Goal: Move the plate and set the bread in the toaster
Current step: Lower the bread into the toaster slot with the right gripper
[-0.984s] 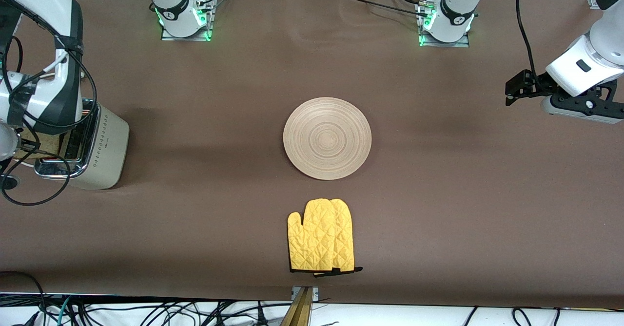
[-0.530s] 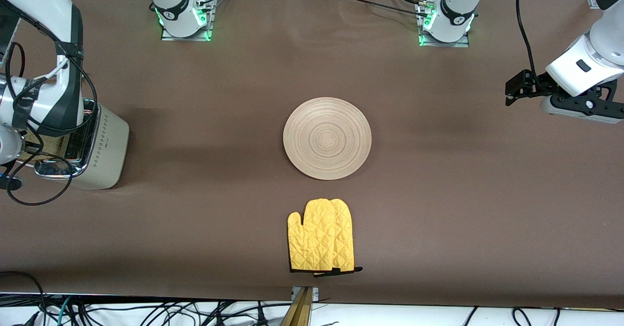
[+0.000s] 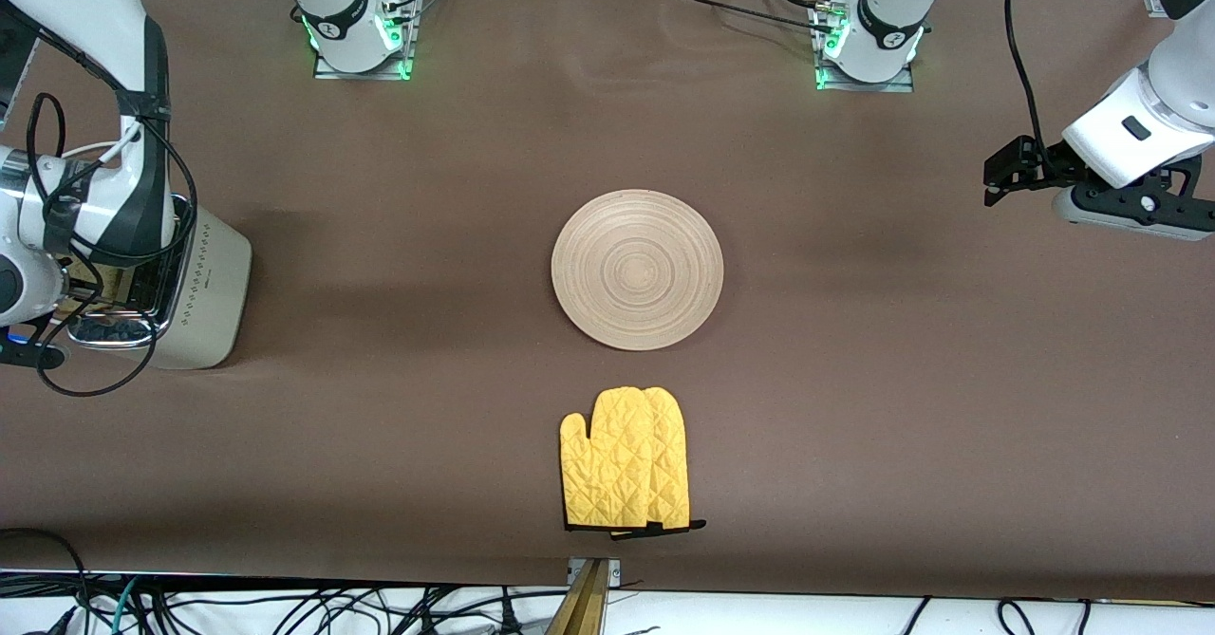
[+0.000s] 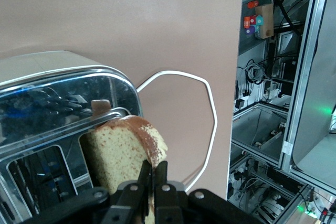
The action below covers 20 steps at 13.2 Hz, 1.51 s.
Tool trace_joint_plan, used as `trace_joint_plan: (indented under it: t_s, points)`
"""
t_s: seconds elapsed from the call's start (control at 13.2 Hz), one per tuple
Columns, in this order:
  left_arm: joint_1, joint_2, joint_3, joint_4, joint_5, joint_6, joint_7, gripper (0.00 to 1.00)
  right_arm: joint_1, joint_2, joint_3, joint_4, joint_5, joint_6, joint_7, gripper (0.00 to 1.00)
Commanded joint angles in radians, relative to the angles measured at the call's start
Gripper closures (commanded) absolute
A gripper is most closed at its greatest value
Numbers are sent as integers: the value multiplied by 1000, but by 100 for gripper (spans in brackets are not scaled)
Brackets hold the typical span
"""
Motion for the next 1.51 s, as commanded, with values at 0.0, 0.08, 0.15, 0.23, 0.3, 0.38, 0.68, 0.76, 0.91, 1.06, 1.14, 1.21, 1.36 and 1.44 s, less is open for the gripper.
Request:
trace_joint_plan:
  t_s: [0.0, 0.08, 0.15, 0.23, 0.3, 0.38, 0.68, 0.76, 0.91, 1.06, 1.14, 1.21, 1.36, 1.44]
  points:
    - [-10, 10, 3, 31, 15, -18, -5, 0, 13, -19, 6, -58, 16, 46, 56, 100]
    - [-10, 12, 3, 31, 15, -18, -5, 0, 15, -18, 8, -59, 19, 46, 65, 100]
    - [-10, 12, 3, 31, 15, -18, -5, 0, 20, -16, 17, -64, 21, 47, 76, 100]
    - [-10, 12, 3, 31, 15, -18, -5, 0, 20, -18, 27, -75, 21, 58, 88, 100]
    - [-10, 12, 3, 31, 15, -18, -5, 0, 20, -18, 29, -84, 21, 68, 106, 100]
    - [-10, 12, 3, 31, 15, -18, -6, 0, 20, -16, 32, -93, 21, 85, 109, 100]
    - [-10, 10, 3, 31, 14, -18, -5, 0, 20, -22, 35, -93, 37, 92, 91, 52]
    - [-10, 10, 3, 31, 15, -18, -5, 0, 20, -28, 35, -89, 39, 92, 74, 24]
    - [-10, 12, 3, 31, 15, -18, -5, 0, 20, -39, 34, -66, 45, 87, 21, 0]
    - [-10, 10, 3, 31, 15, -18, -5, 0, 20, -58, 35, -44, 45, 85, -11, 0]
    - [-10, 10, 3, 31, 14, -18, -5, 0, 20, -70, 37, -33, 47, 85, -22, 0]
    - [-10, 12, 3, 31, 14, -18, -5, 0, 20, -85, 38, -30, 69, 87, -27, 0]
    - [-10, 12, 3, 31, 14, -18, -5, 0, 21, -105, 52, 2, 178, 81, -103, 0]
    - [-10, 10, 3, 31, 15, -18, -5, 0, 30, -114, 52, 28, 221, 63, -111, 0]
